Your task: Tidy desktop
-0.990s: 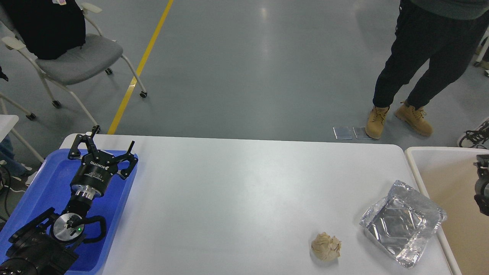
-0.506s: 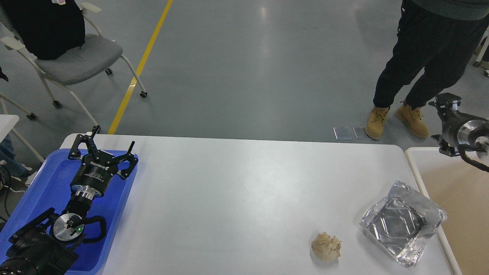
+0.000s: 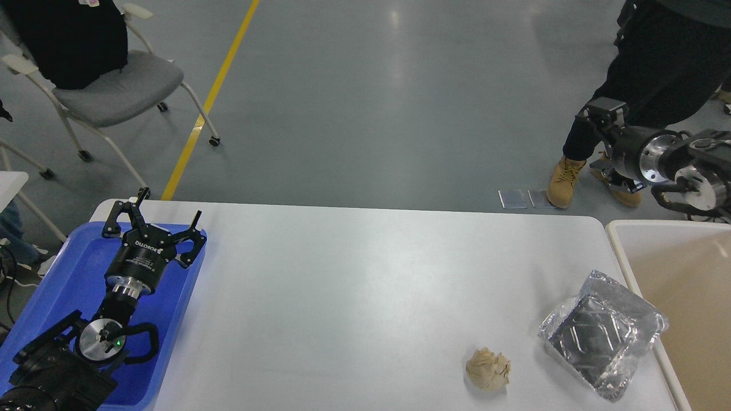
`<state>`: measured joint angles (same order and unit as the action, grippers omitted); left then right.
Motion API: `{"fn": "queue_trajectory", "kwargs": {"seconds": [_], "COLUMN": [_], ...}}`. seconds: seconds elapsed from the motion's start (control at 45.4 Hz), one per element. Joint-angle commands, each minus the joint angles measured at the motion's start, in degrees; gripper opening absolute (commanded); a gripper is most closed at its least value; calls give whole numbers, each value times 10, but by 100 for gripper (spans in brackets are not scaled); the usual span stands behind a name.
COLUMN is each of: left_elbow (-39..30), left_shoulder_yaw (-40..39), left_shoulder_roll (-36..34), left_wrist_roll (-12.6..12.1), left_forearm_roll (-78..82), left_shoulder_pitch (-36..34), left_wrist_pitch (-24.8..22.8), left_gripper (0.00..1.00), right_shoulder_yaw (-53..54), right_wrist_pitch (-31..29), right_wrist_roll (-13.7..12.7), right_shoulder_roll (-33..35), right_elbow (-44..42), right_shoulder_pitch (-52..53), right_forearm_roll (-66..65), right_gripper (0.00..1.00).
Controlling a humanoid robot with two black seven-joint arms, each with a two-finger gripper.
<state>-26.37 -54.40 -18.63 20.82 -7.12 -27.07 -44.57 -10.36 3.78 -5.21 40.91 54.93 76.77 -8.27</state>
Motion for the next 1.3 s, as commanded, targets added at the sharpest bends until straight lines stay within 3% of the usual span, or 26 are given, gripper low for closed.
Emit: {"fn": "queue_trajectory", "kwargs": {"seconds": [0.0,0.286,0.506,0.814,1.034,1.276], "left_elbow": [0,0,0,0,0,0], "left_shoulder_yaw": [0,0,0,0,0,0], "left_shoulder_roll": [0,0,0,0,0,0], "left_wrist_roll": [0,0,0,0,0,0], "left_forearm_roll": [0,0,0,0,0,0], "left_shoulder_pitch": [0,1,1,0,1,1], "left_wrist_pitch": [-1,-1,-1,-1,-1,-1], "left_gripper": [99,99,99,99,99,99], "right_shoulder_yaw": [-148,-374,-516,-526,-525,-542], "right_wrist_pitch": [-2,-56,-137,-226,-335,-352], "right_wrist_roll": [1,3,16,25,25,22], "right_shoulder_roll": [6,-17,-116,-200,-243,-288], "right_elbow": [109,243,322,356,356,348], "right_shoulder_pitch": [128,353,489,526,567,575], "right_forearm_roll": [-46,-83,-81,-74,-69,-34], "right_gripper": [100,100,100,100,100,100]}}
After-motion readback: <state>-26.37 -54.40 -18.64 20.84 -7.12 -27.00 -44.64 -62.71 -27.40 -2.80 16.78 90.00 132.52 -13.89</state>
